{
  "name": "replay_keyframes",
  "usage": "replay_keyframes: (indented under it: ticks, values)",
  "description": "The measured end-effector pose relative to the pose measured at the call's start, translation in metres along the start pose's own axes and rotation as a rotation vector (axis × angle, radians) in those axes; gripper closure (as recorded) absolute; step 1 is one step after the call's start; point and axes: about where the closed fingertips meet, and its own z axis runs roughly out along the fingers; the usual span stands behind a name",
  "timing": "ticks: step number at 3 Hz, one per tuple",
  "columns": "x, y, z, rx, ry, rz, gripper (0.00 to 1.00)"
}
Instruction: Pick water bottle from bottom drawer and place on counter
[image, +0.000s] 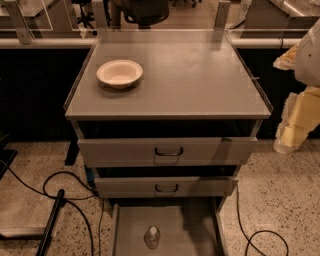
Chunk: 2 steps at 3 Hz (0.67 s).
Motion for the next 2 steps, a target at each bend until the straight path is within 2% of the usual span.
replay_keyframes:
  ticks: [1, 2]
  values:
    - [0.0, 0.0, 0.0, 0.0, 0.0, 0.0, 0.0]
    - [0.0, 0.018, 0.023, -0.038, -0.025, 0.019, 0.0]
